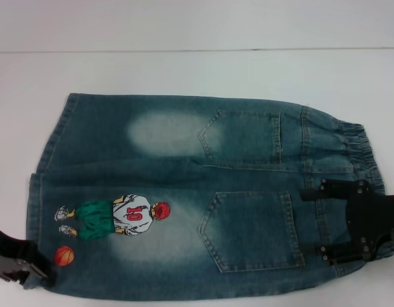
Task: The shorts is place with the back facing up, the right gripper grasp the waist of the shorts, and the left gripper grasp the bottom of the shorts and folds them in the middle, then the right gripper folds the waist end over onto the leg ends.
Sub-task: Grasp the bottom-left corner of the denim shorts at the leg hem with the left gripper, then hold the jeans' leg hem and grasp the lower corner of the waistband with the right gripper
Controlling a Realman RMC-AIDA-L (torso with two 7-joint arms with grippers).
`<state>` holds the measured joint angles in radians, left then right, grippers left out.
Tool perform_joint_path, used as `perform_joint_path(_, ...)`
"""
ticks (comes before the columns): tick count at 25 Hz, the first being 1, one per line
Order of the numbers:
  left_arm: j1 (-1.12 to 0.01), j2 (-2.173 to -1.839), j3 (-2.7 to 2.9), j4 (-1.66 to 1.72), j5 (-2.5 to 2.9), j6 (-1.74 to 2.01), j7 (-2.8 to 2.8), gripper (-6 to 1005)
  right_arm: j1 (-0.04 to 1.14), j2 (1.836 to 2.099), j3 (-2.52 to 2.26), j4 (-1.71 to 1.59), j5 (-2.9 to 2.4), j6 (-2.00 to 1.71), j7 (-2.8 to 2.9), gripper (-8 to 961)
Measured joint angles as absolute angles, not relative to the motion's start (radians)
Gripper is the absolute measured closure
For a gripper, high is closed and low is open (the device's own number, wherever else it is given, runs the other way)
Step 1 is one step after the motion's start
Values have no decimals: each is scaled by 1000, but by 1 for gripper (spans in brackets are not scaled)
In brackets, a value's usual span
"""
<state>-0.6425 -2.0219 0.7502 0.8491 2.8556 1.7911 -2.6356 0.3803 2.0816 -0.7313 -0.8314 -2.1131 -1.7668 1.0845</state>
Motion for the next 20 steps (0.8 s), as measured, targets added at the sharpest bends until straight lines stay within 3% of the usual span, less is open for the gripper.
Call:
perform_joint_path(4, -642, -2022, 746, 880, 2856, 1811, -2652, 469, 379, 2080, -730, -831, -2114, -1762, 1081, 72)
perform_joint_path(7, -646, -2022, 743, 892, 2856, 1819, -2656, 710, 379, 2079, -730, -831, -2114, -1761, 1079, 73)
perform_joint_path(13, -661, -2030, 743, 890, 2856, 1820, -2657, 897, 373, 2079, -726, -831, -2114, -1761, 1079, 75)
perform_joint_path(20, -673, -2035, 744, 891, 2850, 1824, -2657, 896, 355, 2072, -666, -884, -2132, -1764, 1162, 77)
